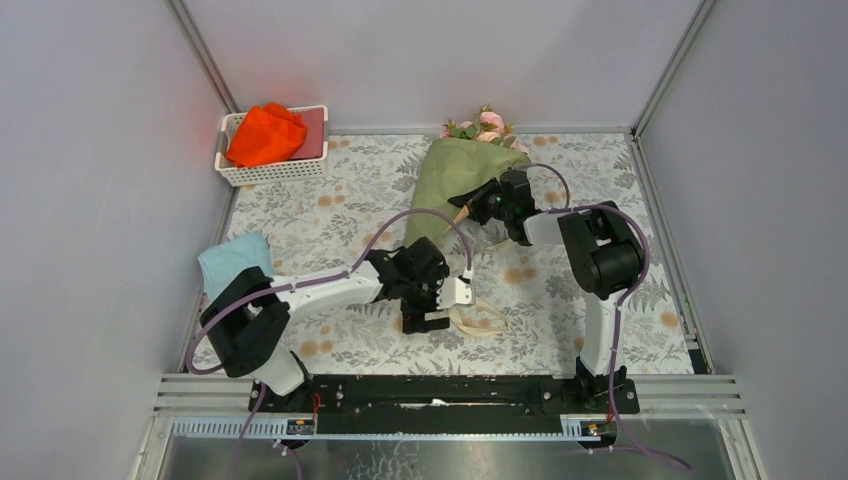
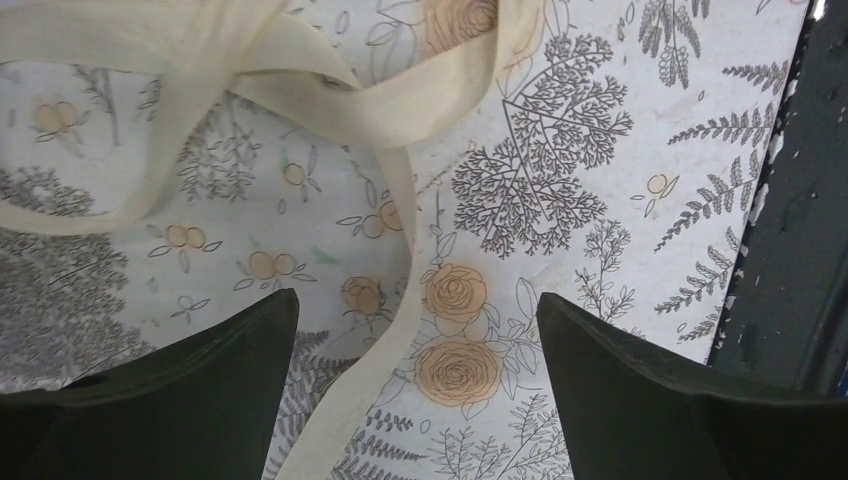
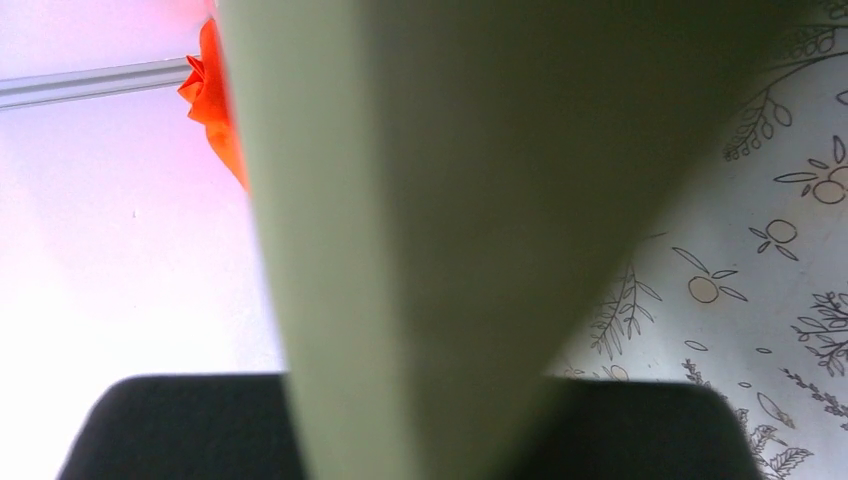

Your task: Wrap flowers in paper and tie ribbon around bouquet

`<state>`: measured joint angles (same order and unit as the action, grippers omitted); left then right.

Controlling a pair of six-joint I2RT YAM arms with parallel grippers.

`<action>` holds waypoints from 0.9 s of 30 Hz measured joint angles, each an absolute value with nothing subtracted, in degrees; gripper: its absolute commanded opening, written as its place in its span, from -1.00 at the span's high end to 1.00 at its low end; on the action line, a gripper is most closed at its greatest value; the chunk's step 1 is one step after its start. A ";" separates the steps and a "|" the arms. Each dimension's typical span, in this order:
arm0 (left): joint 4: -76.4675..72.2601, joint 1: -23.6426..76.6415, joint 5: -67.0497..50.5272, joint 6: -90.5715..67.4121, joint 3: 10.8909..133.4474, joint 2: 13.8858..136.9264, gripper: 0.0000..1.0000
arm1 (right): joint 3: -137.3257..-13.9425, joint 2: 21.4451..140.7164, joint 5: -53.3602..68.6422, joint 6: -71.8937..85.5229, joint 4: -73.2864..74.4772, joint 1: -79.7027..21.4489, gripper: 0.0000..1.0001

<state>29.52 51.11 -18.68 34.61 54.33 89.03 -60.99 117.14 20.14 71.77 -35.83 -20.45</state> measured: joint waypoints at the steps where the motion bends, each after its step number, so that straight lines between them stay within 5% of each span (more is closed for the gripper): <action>1: 29.34 51.40 -18.41 35.03 53.84 89.54 -0.93 | -61.14 117.12 20.12 71.44 -35.27 -20.43 1.00; 5: 27.55 52.69 -16.27 35.92 53.08 91.13 -0.79 | -61.39 117.12 20.05 70.22 -34.54 -20.38 1.00; 7: 26.17 53.10 -14.39 35.97 53.01 92.88 -0.28 | -61.76 117.12 20.01 69.54 -33.76 -20.38 1.00; 10: 24.56 53.25 -11.99 35.77 53.19 95.18 0.86 | -62.04 116.97 20.08 68.82 -32.95 -20.25 1.00; 11: 23.97 53.25 -10.87 35.88 53.10 95.31 1.00 | -62.15 116.90 20.21 68.62 -32.62 -20.14 1.00; 20: 36.84 53.25 -4.54 35.14 60.49 88.40 1.00 | -68.77 116.40 21.98 63.57 -25.63 -17.32 1.00; 27: 47.99 54.61 -1.61 30.94 110.37 87.44 1.00 | -71.57 115.98 22.17 59.37 -21.12 -16.12 1.00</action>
